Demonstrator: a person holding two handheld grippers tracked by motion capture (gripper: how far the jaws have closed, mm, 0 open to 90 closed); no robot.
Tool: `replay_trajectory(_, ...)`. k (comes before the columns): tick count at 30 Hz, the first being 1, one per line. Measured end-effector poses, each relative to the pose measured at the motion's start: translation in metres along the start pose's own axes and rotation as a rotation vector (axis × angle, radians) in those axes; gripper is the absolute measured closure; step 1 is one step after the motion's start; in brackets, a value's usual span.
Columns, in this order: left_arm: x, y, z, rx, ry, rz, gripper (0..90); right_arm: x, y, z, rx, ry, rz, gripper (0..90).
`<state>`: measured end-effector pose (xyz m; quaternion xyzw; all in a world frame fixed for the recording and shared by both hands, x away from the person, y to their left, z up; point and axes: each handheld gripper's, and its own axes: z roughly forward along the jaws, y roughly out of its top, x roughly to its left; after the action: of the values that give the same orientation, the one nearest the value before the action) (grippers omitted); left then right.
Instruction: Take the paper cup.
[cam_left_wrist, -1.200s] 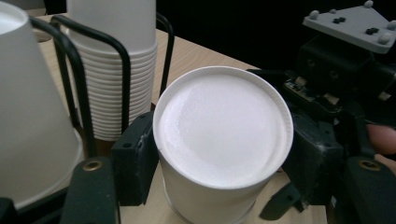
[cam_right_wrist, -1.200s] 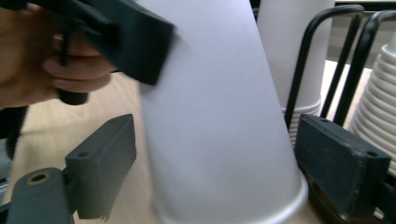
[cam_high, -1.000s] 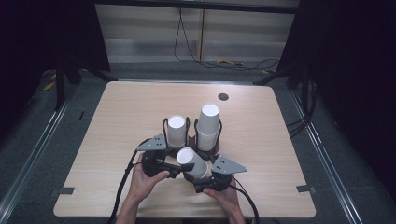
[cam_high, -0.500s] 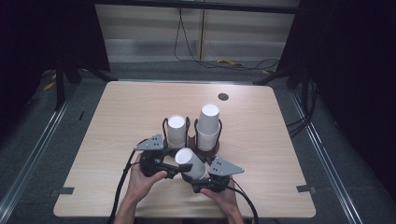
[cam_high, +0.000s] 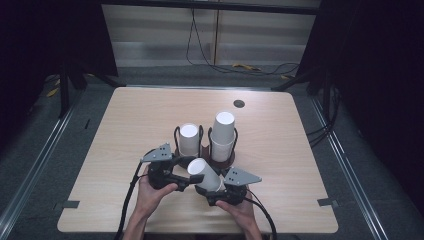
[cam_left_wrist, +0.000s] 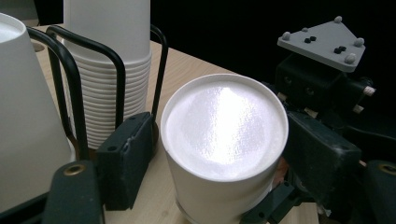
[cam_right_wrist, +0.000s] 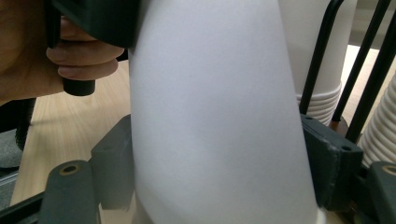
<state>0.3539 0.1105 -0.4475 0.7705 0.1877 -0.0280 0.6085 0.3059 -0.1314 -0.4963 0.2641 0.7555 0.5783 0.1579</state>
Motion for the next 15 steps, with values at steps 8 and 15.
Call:
replay_trajectory(8,-0.0019,0.0000,-0.0004,-0.003,-0.001,0.002,22.4,-0.0027,0.0012,-0.0014,0.024,-0.002,0.009,23.5)
replay_trajectory(15,-0.0015,-0.0025,-0.0019,0.001,0.009,0.017,18.6,-0.0056,0.0020,-0.0049,0.050,0.010,0.016,23.6)
